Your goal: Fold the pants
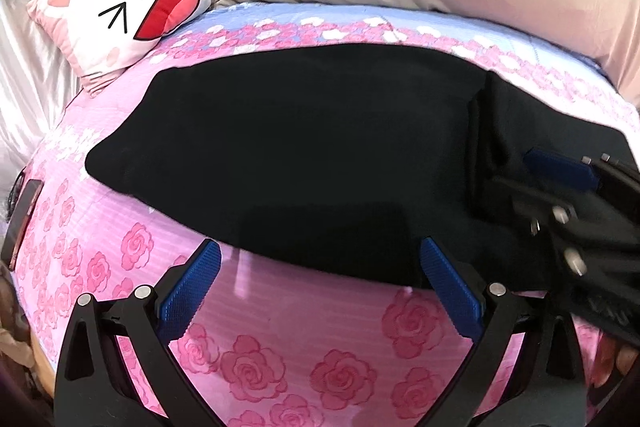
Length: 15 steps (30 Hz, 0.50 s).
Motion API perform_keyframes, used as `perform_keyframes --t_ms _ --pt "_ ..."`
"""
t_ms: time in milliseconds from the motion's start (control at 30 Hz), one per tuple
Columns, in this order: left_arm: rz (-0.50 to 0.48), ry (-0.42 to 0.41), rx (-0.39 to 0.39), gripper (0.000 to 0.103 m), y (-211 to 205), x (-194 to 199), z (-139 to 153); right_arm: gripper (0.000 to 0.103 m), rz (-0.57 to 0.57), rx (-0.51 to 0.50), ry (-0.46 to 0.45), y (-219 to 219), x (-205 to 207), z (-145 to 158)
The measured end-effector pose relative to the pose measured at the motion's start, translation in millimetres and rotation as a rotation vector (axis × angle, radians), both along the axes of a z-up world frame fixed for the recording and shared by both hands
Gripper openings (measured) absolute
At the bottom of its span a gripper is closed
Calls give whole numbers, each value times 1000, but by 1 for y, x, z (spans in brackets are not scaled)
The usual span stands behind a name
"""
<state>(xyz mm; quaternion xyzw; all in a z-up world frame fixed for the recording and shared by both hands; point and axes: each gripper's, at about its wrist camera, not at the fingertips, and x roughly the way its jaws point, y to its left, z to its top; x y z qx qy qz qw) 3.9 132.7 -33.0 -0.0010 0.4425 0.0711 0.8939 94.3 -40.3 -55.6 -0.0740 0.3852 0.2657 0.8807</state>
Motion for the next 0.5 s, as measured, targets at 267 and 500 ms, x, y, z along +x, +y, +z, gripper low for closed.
perform_keyframes --t_ms 267,500 --pt "9 15 -16 98 2 1 -3 9 -4 98 23 -3 -1 19" --pt "5 29 -9 98 -2 4 -8 16 9 92 82 0 6 -9"
